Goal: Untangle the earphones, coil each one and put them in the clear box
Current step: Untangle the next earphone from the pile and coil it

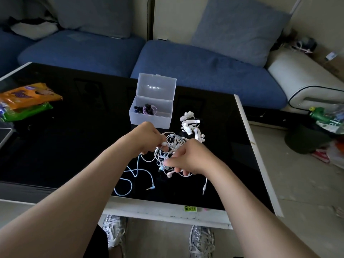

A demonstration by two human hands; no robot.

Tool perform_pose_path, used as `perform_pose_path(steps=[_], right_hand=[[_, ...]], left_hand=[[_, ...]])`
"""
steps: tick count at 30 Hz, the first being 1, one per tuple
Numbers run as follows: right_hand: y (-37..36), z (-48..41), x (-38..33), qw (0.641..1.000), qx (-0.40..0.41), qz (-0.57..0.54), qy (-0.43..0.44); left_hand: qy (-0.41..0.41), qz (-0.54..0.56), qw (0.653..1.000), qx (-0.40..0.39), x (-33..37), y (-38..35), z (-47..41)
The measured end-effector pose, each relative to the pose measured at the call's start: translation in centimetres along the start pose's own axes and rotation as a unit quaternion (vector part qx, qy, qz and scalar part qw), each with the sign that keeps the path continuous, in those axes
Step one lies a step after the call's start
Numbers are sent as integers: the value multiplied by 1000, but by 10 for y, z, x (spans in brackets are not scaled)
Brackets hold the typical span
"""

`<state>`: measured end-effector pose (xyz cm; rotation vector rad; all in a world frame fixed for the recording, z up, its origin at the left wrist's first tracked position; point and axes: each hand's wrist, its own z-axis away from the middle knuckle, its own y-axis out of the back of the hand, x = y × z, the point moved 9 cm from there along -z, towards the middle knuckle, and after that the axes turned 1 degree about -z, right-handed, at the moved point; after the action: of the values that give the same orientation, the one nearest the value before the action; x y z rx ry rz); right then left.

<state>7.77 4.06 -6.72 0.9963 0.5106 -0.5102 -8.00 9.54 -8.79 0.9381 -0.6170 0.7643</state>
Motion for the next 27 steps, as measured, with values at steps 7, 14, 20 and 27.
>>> perform_pose_path(steps=[7,14,20,27], right_hand=[[3,-6,-4,991,134,-17,9],[-18,-11,-1,1000,4,0,-9],[10,-20,13,996,71,-51,-8],[29,-21,42,970,102,-211,-64]], left_hand=[[12,-10,1000,23,0,4,4],[36,53,998,21,1,2,10],[1,-73,991,108,0,22,7],[-43,-134,984,113,7,25,9]])
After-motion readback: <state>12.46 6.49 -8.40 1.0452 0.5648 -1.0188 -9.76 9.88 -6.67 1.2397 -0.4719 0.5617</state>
